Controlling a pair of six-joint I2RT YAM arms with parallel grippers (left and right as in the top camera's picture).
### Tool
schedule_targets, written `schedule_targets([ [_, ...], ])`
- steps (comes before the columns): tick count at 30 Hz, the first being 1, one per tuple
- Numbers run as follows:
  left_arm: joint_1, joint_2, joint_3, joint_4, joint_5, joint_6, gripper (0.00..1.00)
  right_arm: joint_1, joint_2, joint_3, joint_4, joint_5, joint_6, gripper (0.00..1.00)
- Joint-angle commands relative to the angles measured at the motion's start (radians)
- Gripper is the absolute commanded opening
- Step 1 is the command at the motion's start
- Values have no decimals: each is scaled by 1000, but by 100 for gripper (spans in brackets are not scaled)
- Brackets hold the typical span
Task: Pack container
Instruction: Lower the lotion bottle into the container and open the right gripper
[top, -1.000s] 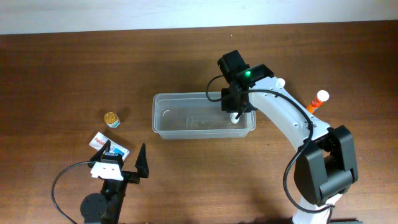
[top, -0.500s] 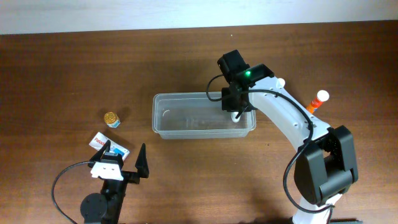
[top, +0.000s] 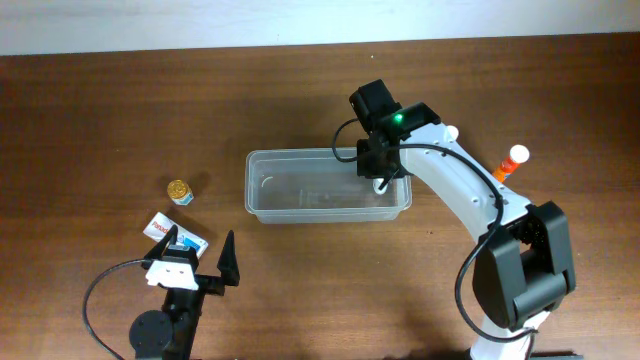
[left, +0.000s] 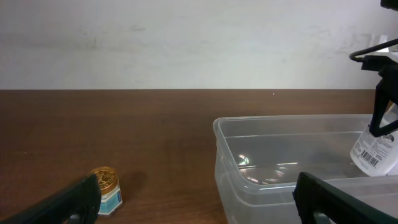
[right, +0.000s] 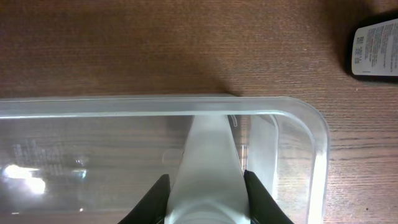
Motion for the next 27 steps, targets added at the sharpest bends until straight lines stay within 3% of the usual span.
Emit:
schedule_targets([
  [1,6,-9,-4,-4,-4,-2,99,4,20,-5,4,28,9,12],
  [7,6,-9,-3,-4,-4,-2,99,4,25,-5,3,28,9,12],
  [11,6,-9,-3,-4,-4,-2,99,4,25,-5,3,28,8,22],
  [27,6,-9,-3,-4,-4,-2,99,4,25,-4,-5,27,5,36],
])
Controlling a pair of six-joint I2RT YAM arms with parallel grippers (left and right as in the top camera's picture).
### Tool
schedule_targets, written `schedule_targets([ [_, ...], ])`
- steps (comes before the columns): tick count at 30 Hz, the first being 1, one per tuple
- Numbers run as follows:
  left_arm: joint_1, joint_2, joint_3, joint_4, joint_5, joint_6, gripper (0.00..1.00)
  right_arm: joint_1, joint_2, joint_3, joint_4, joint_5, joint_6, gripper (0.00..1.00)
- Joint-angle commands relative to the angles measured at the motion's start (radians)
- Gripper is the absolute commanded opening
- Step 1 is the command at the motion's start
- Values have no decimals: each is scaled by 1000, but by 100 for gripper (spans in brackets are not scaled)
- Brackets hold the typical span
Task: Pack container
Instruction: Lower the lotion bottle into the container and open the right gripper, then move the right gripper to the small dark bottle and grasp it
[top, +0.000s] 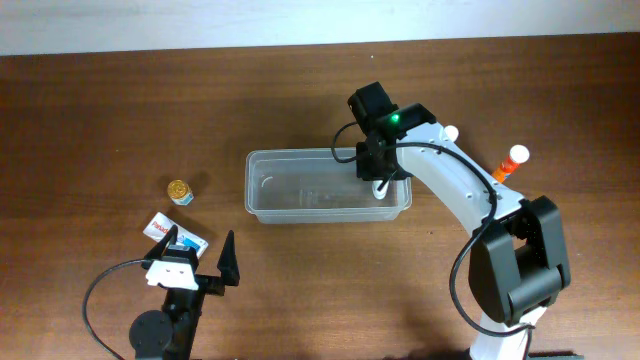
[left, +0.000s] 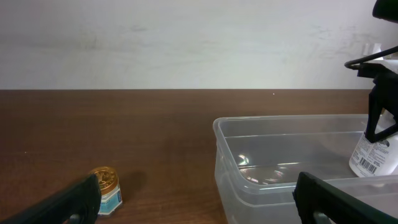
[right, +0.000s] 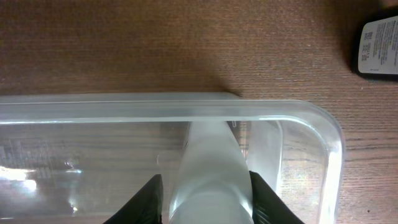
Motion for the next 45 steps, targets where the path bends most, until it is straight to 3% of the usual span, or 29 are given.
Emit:
schedule_targets([
  [1,6,-9,-4,-4,-5,-2,100,4,0,-4,-3,23,5,37],
  [15,6,-9,-3,-4,-5,-2,100,4,-33,36,-56,23,5,41],
  [26,6,-9,-3,-4,-5,-2,99,-1,-68,281,-206,24,-3,50],
  [29,6,-9,-3,-4,-5,-2,99,-20,-72,389,-265,25,-21,65],
  [34,6,-9,-3,-4,-5,-2,99,-112,-72,541,-350,49,-27,98],
  [45,6,-9,-4,-4,-5,-2,99,-338,9,543,-370,-67,-188,98],
])
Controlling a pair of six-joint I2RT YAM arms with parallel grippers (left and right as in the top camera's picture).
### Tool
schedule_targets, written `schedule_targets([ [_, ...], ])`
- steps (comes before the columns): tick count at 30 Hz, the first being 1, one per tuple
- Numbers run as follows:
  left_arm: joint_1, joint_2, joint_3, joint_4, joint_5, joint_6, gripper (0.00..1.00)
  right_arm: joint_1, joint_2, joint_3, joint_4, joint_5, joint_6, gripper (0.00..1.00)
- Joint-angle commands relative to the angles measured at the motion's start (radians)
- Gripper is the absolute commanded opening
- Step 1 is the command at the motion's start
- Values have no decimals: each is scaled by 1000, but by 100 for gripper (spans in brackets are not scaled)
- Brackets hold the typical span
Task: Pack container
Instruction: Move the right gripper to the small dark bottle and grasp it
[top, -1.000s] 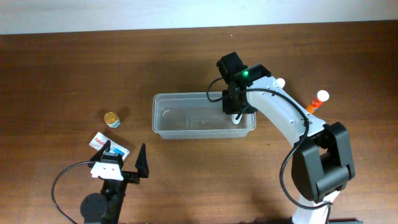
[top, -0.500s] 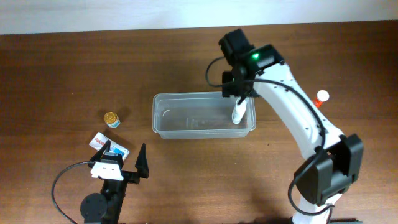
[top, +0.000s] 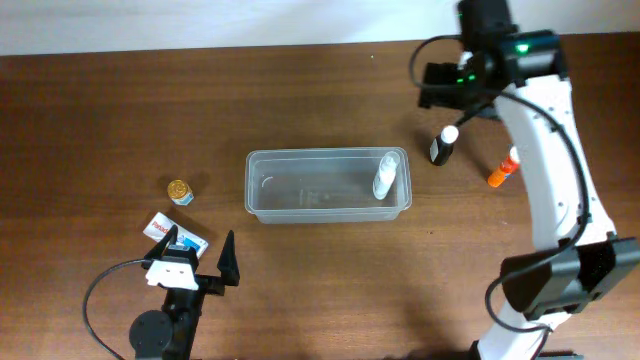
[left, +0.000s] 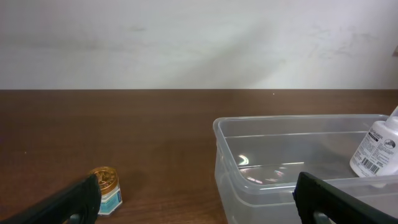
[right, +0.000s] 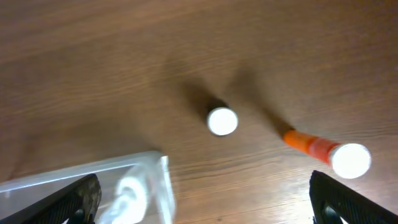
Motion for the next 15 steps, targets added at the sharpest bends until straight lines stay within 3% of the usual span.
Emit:
schedule_targets([
  [1,6,-9,-4,-4,-4,-2,99,-37,55,6,-3,-48,-87,98],
  [8,6,-9,-3,-4,-4,-2,99,-59,155,6,2,-63,-198,99],
  [15,6,-9,-3,-4,-4,-2,99,-60,278,6,15,-64,-218,99],
])
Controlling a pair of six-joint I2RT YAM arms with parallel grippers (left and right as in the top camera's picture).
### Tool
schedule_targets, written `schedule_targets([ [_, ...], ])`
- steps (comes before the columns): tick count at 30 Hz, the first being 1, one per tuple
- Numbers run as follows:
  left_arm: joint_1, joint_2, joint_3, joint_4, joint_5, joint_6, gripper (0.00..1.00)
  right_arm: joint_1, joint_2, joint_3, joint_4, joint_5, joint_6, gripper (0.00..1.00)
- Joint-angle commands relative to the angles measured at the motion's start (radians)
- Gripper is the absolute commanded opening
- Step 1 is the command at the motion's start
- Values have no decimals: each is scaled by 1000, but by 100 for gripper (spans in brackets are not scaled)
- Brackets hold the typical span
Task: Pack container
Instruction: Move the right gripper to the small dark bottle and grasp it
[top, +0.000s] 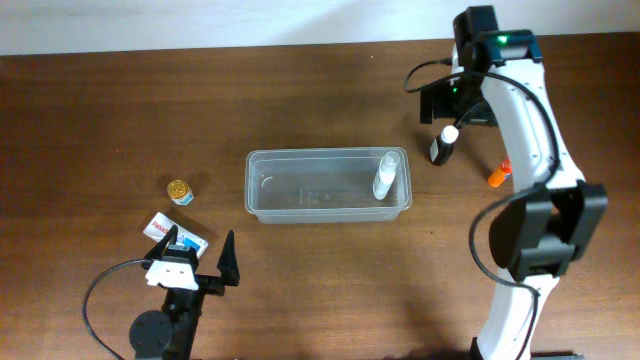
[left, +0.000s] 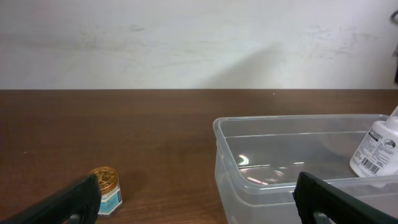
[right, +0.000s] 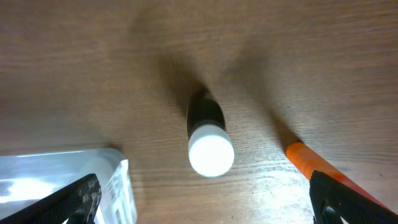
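The clear plastic container (top: 320, 190) sits mid-table, and a white squeeze bottle (top: 386, 177) stands free at its right end; the left wrist view shows that bottle (left: 378, 149) too. Just right of the container stands a black bottle with a white cap (top: 442, 145) (right: 210, 149). An orange tube (top: 497, 175) (right: 323, 171) lies further right. My right gripper (top: 452, 108) (right: 208, 202) hangs open above the black bottle, holding nothing. My left gripper (top: 197, 252) (left: 199, 208) rests open at the near left.
A small jar with a gold lid (top: 179, 191) (left: 106, 186) stands left of the container. A flat white, blue and red packet (top: 185, 235) lies by my left gripper. A pale wall runs along the table's far edge.
My right gripper has shifted and come closer to the black bottle, whose cap now looks larger and centred between the open fingers. The left arm and everything else stayed put.
My right gripper was shut on the white bottle inside the container's right end, and still held it there a second later. Then the bottle stood alone in the container and the gripper was open, high over the black bottle. Now it is nearer that bottle.
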Motion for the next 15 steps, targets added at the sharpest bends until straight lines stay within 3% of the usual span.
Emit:
schedule_targets([
  [1,6,-9,-3,-4,-5,-2,99,-5,60,6,6,-13,-33,99],
  [5,6,-9,-4,-4,-5,-2,99,-5,115,6,13,-13,-55,99],
  [15,6,-9,-3,-4,-5,-2,99,-36,153,-9,21,-40,-55,68],
])
